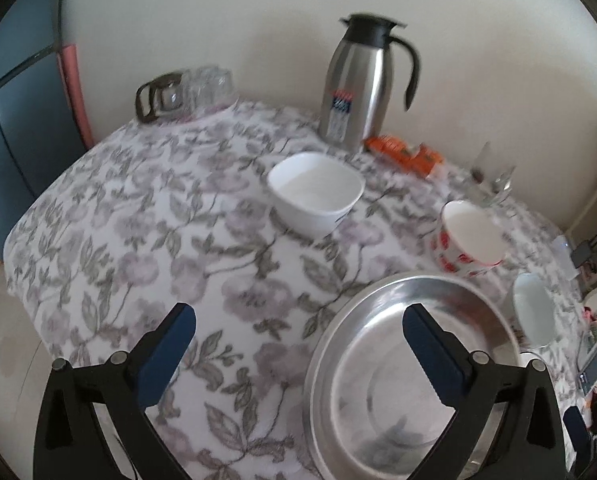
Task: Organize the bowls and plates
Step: 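Move both tools to the white plate with yellow blossom print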
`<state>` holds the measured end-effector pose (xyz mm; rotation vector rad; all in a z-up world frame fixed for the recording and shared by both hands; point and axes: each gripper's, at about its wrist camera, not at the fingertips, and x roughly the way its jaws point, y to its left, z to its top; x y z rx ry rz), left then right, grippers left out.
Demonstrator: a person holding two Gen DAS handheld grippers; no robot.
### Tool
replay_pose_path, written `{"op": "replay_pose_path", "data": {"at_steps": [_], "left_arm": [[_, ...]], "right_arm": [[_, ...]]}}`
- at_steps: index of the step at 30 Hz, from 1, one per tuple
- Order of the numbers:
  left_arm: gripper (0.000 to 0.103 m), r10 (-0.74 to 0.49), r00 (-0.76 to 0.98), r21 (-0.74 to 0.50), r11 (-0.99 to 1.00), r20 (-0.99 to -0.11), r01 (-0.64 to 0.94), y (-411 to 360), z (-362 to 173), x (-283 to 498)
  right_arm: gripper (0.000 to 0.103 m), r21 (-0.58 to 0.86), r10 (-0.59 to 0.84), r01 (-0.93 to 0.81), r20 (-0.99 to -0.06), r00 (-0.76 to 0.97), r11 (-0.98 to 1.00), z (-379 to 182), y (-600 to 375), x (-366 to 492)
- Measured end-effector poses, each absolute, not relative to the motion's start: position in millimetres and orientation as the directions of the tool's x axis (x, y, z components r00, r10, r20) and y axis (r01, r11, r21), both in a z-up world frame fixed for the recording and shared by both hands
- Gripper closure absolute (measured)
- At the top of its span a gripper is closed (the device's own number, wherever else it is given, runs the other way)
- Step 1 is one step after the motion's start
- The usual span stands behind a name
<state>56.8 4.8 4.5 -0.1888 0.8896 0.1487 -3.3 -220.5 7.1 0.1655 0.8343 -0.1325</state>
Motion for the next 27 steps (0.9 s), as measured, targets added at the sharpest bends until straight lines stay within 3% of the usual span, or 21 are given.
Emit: {"op": "replay_pose_path", "data": {"at_steps": [8, 27], "left_arm": [[0.0, -0.051, 0.711, -0.17, 0.981, -0.701, -0.098, -14, 32, 49], [0.0, -0.301, 0.6, -0.262, 0.953, -0.741, 0.153, -139, 52, 30]], "right_arm": [[0.0, 0.135, -0.054, 0.216, -0.721, 0.691, 0.967, 26, -252, -4], [0.0, 0.264, -0.022, 0.298, -0.713, 0.701, 0.917, 34, -383, -17]]}}
